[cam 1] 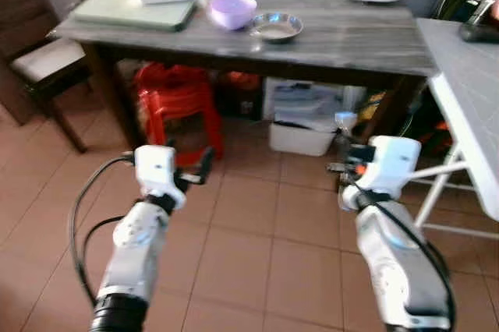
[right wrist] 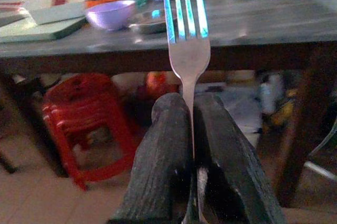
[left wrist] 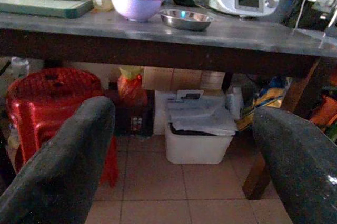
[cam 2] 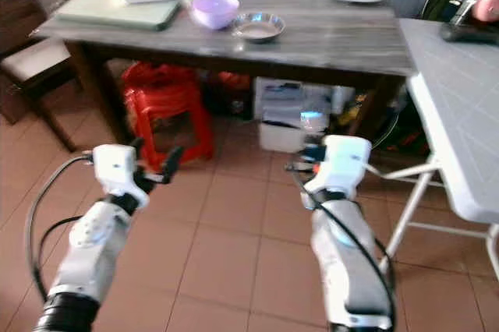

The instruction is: Setting the table

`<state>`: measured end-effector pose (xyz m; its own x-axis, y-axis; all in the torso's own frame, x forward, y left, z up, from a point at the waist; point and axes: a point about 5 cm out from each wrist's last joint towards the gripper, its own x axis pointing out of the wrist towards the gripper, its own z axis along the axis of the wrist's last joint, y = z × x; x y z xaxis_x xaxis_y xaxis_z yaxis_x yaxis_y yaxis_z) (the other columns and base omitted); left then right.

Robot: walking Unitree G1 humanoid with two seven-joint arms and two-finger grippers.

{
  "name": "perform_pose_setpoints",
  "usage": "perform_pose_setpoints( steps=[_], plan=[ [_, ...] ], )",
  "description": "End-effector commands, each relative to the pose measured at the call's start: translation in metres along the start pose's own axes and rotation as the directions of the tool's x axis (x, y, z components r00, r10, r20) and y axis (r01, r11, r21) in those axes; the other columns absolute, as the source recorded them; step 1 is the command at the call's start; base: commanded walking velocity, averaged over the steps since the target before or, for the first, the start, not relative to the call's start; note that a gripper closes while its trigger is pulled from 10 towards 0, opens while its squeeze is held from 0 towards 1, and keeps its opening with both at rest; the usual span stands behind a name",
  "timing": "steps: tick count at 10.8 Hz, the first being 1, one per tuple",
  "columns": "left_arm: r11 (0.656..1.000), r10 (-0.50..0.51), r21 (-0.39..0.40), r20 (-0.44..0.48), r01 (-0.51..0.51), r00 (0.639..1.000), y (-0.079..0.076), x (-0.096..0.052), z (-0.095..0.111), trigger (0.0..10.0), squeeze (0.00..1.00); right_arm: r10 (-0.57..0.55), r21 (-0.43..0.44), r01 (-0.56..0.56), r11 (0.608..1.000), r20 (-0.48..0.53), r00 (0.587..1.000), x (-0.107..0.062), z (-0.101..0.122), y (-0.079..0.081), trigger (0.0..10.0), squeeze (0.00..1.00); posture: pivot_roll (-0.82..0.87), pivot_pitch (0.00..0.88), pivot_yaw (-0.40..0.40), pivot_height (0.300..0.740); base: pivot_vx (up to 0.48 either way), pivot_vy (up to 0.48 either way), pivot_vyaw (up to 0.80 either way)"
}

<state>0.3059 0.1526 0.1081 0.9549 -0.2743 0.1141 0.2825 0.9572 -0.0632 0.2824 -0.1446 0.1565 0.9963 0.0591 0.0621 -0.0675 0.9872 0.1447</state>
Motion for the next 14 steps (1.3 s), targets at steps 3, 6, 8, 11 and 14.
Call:
perform_pose_setpoints(
  steps=[3, 6, 8, 11, 14],
  plan=[
    [0.999, -0.037, -0.009, 0.006, 0.037, 0.999, -0.0105, 0.004, 0.0011, 10.0, 0.0, -0.031, -0.007, 0.031, 0.999, 0.025, 0.999, 0.0001, 0.0053, -0.0069, 10.0, 0.0, 0.04, 0.073, -0.01, 0.74, 0.454, 0.0, 0.59],
    [0.999, -0.041, -0.012, 0.006, 0.042, 0.999, -0.0116, 0.0046, 0.0013, 10.0, 0.0, -0.035, -0.006, 0.035, 0.999, 0.025, 0.999, -0.0001, 0.0053, -0.007, 10.0, 0.0, 0.04, 0.076, -0.01, 0.74, 0.458, 0.0, 0.0],
    [0.999, -0.046, -0.014, 0.004, 0.046, 0.999, -0.013, 0.0044, 0.0008, 10.0, 0.0, -0.042, 0.005, 0.041, 0.999, 0.027, 0.999, 0.0004, 0.0052, -0.007, 10.0, 0.0, 0.04, 0.075, -0.01, 0.74, 0.465, 0.0, 0.0],
    [0.998, -0.052, -0.019, 0.003, 0.053, 0.999, -0.0144, 0.0049, 0.0005, 10.0, 0.0, -0.053, 0.024, 0.053, 0.998, 0.019, 0.998, 0.0009, 0.0042, -0.0082, 10.0, 0.0, 0.04, 0.074, -0.008, 0.74, 0.464, 0.0, -0.53],
    [0.998, -0.057, -0.018, 0.001, 0.057, 0.998, -0.0154, 0.0056, 0.0001, 10.0, 0.0, -0.039, 0.019, 0.039, 0.999, 0.024, 0.999, 0.0015, 0.0047, -0.006, 10.0, 0.0, 0.04, 0.071, -0.009, 0.74, 0.465, 0.0, 0.0]
  ],
)
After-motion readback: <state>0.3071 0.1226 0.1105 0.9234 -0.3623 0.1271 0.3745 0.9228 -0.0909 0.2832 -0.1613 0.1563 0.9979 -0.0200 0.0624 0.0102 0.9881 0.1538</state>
